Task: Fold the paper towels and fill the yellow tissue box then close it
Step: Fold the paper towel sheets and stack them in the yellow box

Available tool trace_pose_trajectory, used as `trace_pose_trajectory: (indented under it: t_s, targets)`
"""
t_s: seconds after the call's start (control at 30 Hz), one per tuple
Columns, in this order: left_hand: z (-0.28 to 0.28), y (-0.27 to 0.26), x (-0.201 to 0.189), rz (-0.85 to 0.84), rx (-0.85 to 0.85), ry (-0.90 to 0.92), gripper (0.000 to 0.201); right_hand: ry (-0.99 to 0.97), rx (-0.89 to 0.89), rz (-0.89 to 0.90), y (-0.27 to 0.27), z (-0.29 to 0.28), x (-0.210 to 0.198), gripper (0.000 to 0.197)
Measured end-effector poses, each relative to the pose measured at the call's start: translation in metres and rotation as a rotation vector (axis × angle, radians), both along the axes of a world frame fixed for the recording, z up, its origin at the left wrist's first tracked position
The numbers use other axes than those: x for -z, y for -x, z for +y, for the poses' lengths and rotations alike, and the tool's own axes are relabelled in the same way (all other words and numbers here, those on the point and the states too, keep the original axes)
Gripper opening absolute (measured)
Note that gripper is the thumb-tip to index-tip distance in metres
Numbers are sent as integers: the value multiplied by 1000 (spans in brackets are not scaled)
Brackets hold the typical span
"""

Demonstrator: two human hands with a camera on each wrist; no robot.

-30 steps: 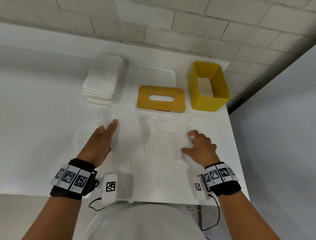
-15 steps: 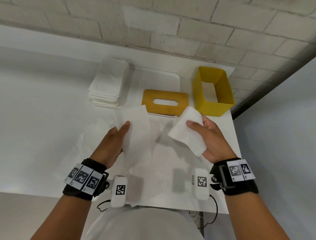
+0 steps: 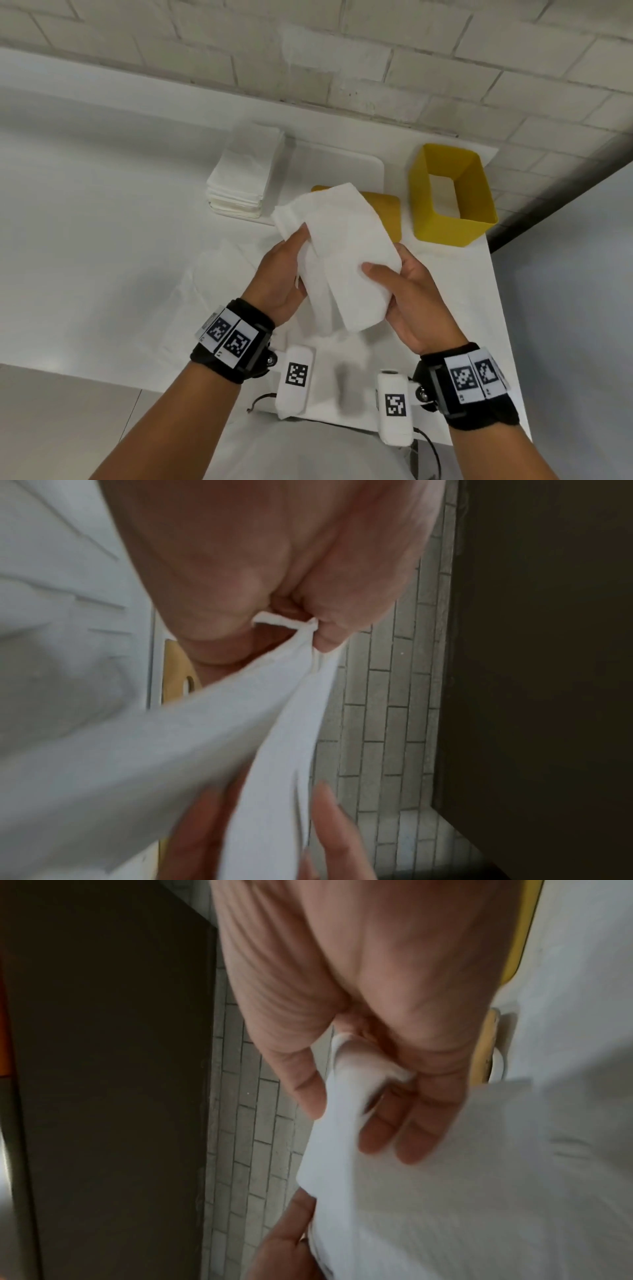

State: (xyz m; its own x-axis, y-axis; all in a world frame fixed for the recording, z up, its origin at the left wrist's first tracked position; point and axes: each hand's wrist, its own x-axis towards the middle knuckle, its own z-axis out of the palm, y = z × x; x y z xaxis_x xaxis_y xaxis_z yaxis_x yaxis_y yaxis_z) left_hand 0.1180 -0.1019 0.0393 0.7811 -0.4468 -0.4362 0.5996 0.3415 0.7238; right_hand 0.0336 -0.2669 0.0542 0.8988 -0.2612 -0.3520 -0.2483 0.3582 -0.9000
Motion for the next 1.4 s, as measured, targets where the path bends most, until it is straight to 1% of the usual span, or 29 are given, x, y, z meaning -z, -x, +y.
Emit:
trace_pose_trajectory:
  t_s: [0.1, 0.17, 0.23, 0.3, 0.4, 0.6, 0.73, 0.8, 0.83, 0.93, 0.97, 1.07, 1.23, 1.3, 1.4]
  targets:
    - [2, -1, -4, -30, 14, 14, 42, 67, -60, 16, 0, -1, -3, 29]
    - [1, 2, -3, -66, 43, 2, 41, 185, -84, 11, -1, -1, -4, 24]
    - [-1, 5, -3, -88, 55, -19, 40, 307, -79, -1, -4, 2, -5, 22]
    - [-1, 7, -2, -104, 75, -37, 39, 371, -57, -10, -6, 3, -5, 19]
    - [1, 6, -1, -114, 92, -53, 34, 389, -50, -18, -8, 2, -7, 18]
    - [4, 5, -1, -156, 100, -51, 35, 410, -127, -27, -5, 7, -8, 20]
    - [2, 9, -4, -218, 105, -24, 49, 391, -108, -25, -3, 14, -2, 19]
    - [1, 10, -6, -230, 115, 34, 48, 372, -94, -24, -3, 15, 0, 19]
    - [1, 10, -7, -223, 125, 69, 52, 366, -88, -22, -3, 15, 0, 19]
    - [3, 11, -12, -185, 148, 123, 74, 363, -79, -18, -3, 14, 2, 19]
    - [3, 11, -12, -193, 153, 126, 74, 360, -78, -17, -3, 14, 2, 19]
    - [2, 13, -10, -208, 142, 72, 51, 341, -77, -14, -4, 14, 3, 21]
    - [4, 12, -5, -175, 106, -31, 29, 352, -85, -4, -4, 15, 4, 22]
    - [5, 13, -3, -163, 98, -57, 25, 367, -98, -1, -4, 14, 6, 21]
    - [6, 14, -1, -155, 111, -103, 25, 381, -128, 6, -2, 16, 8, 22]
